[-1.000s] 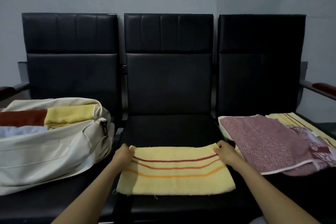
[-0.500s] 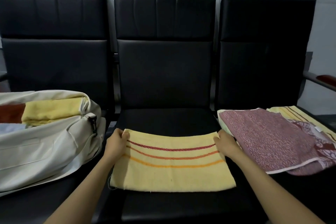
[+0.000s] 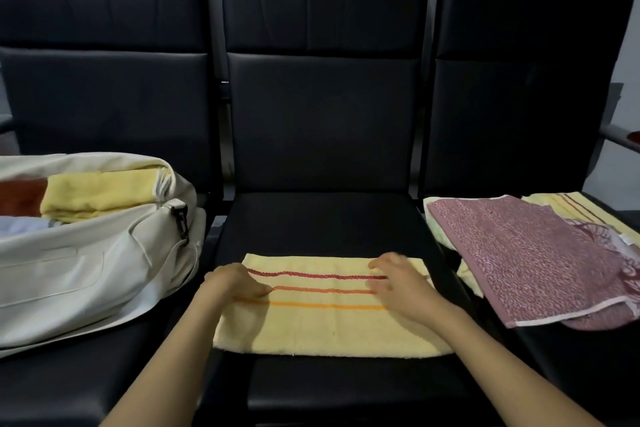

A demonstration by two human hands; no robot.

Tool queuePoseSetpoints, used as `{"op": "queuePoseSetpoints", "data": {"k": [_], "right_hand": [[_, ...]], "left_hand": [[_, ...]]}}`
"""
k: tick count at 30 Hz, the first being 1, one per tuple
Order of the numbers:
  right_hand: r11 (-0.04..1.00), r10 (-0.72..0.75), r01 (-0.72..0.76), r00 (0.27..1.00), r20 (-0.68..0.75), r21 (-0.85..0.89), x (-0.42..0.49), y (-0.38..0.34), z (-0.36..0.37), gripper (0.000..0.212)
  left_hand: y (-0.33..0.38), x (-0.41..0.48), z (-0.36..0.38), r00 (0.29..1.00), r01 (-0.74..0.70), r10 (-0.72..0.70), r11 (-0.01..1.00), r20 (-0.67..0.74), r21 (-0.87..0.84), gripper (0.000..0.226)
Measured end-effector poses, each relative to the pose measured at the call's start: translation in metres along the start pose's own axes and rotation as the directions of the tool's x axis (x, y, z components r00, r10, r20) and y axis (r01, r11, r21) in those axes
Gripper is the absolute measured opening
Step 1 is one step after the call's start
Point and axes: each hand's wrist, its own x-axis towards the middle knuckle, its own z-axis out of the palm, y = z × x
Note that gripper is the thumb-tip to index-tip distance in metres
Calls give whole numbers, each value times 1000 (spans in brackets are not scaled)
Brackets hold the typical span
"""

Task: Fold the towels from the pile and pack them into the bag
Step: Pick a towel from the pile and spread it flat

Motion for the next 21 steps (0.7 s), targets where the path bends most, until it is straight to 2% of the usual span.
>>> {"op": "queuePoseSetpoints", "data": {"k": [1,4,8,11,13,15,17,19,21], "right_hand": [[998,-43,37,993,114,54,-5,-7,2,46],[982,-152,179,937,315,-60,-11,-14,7,57],[953,-79,194,901,427,-232,-1,-12,21,76],[931,-85,223,902,423,-288,6,-16,38,88],[926,-110,237,914,390,-294,13,-16,45,89],[923,-123,239,925,358,-301,19,-19,51,85],[927,-128,236,930,345,-292,24,-27,55,86],[934,-139,242,925,353,-264,31,-30,58,91],[964,-180,233,927,329,-129,37,-30,55,73]], "left_hand": [[-3,0,-2,1000,-14,14,1000,11,-17,77],[-10,3,-7,997,-60,50,980,-54,-190,58],[-14,3,-16,963,-195,75,855,-257,-481,45],[-18,-9,-27,911,-392,200,691,-361,-607,41],[-16,-20,-37,886,-462,310,525,-344,-715,30],[-6,-34,-44,875,-437,383,359,-296,-825,25],[11,-46,-44,865,-377,440,252,-242,-891,30],[31,-55,-36,831,-341,521,199,-195,-919,37],[51,-61,-26,793,-336,590,214,-153,-917,41]]}}
